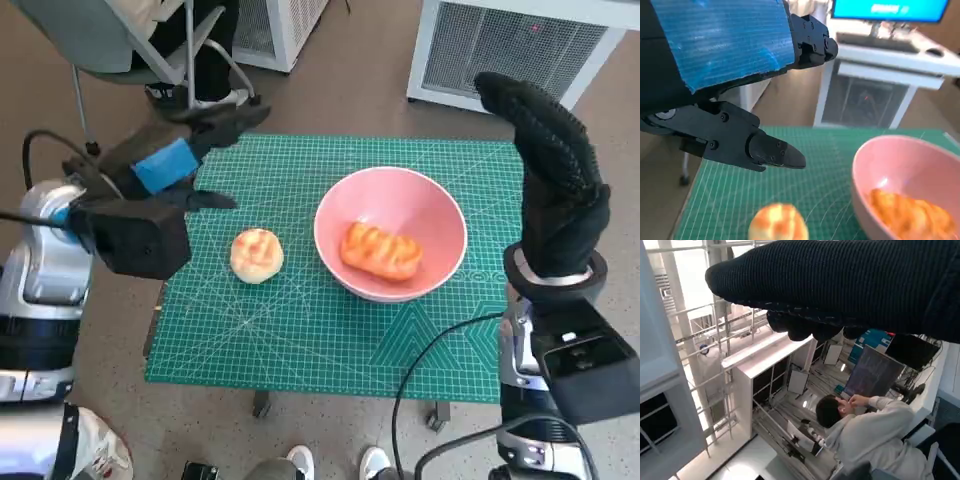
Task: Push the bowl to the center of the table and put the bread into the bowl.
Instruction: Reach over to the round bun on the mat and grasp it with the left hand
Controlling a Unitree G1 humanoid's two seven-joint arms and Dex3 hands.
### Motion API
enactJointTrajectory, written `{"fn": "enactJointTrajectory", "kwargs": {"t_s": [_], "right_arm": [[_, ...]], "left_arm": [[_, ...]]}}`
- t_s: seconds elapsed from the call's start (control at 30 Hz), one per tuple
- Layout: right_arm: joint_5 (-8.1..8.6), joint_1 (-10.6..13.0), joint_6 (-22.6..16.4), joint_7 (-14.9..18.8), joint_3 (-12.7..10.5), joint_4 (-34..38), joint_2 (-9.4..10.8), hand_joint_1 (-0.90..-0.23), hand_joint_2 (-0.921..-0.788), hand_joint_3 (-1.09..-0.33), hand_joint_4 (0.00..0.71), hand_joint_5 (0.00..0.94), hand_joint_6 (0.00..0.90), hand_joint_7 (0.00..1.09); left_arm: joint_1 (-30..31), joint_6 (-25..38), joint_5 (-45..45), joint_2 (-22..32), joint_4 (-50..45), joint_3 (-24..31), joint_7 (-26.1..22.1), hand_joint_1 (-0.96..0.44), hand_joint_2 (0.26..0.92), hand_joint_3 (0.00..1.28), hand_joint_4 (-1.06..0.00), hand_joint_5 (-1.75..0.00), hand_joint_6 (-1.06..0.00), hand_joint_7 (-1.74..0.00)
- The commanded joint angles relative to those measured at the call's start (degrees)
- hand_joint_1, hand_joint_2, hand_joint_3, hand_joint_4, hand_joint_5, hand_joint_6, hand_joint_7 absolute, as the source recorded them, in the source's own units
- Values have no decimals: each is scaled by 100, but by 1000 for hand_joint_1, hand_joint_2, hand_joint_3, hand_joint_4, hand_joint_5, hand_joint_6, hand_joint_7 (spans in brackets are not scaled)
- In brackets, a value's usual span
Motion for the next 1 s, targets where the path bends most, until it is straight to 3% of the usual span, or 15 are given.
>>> {"fn": "enactJointTrajectory", "kwargs": {"t_s": [0.03,0.43,0.7,1.0], "right_arm": [[72,54,32,109,5,95,-66,-585,-921,-747,291,3,16,687],[81,67,3,199,-11,88,-130,-589,-921,-751,298,6,18,682],[79,110,-19,234,-9,62,-163,-577,-921,-753,299,5,19,679],[66,140,-34,247,-12,55,-224,-572,-921,-759,299,4,19,676]], "left_arm": [[112,255,83,-29,-148,-133,-99,-238,921,29,-174,-13,-241,-39],[295,546,274,-244,-106,-460,-58,-205,911,14,-168,-2,-255,-24],[211,382,493,-440,598,-828,-37,-208,905,4,-167,0,-264,-14],[-14,637,848,-626,1320,-1215,-160,-226,896,0,-147,0,-256,-3]]}}
